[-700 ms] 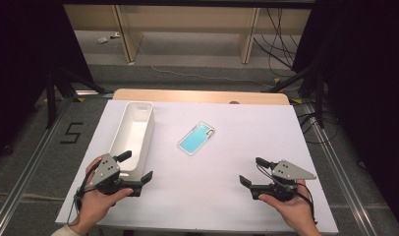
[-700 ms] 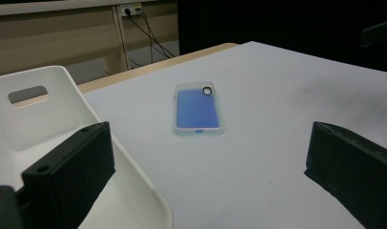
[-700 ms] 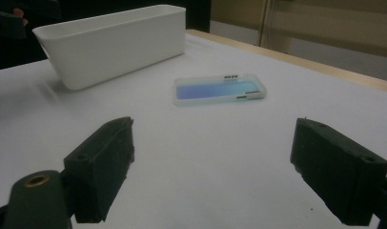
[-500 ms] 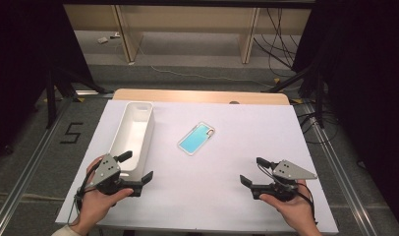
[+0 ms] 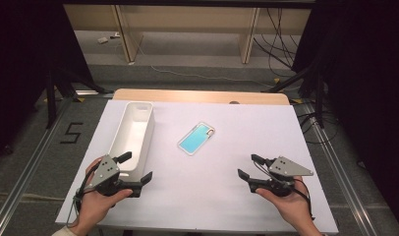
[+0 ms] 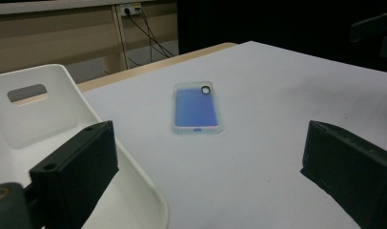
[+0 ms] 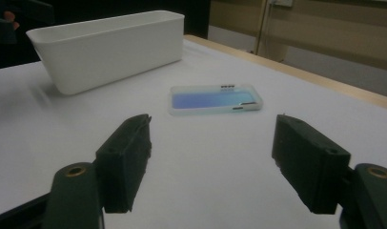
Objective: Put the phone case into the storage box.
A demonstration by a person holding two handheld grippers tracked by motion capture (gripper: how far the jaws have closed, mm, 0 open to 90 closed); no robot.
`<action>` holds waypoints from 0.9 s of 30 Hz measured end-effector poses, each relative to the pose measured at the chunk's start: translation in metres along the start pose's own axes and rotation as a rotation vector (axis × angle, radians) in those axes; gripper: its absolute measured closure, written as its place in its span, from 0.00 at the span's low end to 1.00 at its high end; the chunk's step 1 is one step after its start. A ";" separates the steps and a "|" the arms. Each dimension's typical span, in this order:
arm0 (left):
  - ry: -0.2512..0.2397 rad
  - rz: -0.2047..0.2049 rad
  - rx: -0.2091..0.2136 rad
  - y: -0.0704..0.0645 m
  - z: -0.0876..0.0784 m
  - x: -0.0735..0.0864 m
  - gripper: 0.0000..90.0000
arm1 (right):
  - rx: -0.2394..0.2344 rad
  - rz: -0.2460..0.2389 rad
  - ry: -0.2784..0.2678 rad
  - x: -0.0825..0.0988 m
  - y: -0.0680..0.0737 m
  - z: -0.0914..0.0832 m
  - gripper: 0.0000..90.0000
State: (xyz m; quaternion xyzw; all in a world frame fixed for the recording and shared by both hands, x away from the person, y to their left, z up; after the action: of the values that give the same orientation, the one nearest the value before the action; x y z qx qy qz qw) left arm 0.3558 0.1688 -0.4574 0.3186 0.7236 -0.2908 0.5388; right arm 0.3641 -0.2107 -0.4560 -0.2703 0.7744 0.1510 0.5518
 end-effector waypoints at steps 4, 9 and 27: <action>0.000 0.002 -0.002 -0.001 0.000 -0.001 0.05 | -0.006 -0.020 -0.037 -0.009 0.002 0.010 0.41; 0.002 0.006 0.001 -0.002 0.001 0.000 0.05 | -0.024 -0.013 -0.040 -0.018 0.008 0.020 0.46; -0.001 -0.007 -0.004 -0.001 0.000 0.000 0.06 | -0.023 -0.059 0.042 -0.038 0.008 0.057 1.00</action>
State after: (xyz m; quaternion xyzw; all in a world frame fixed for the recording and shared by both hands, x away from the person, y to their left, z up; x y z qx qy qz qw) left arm 0.3552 0.1686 -0.4573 0.3150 0.7249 -0.2916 0.5388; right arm 0.4126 -0.1644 -0.4404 -0.3024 0.7758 0.1380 0.5363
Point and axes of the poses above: each handheld gripper's, and its own axes: z roughly forward along the jaws, x roughly out of its underside, y roughly to its left, the point moved 6 cm from there along z, roughly forward along the jaws, and after that the axes turned 10 degrees about x, right-handed, at the moved point
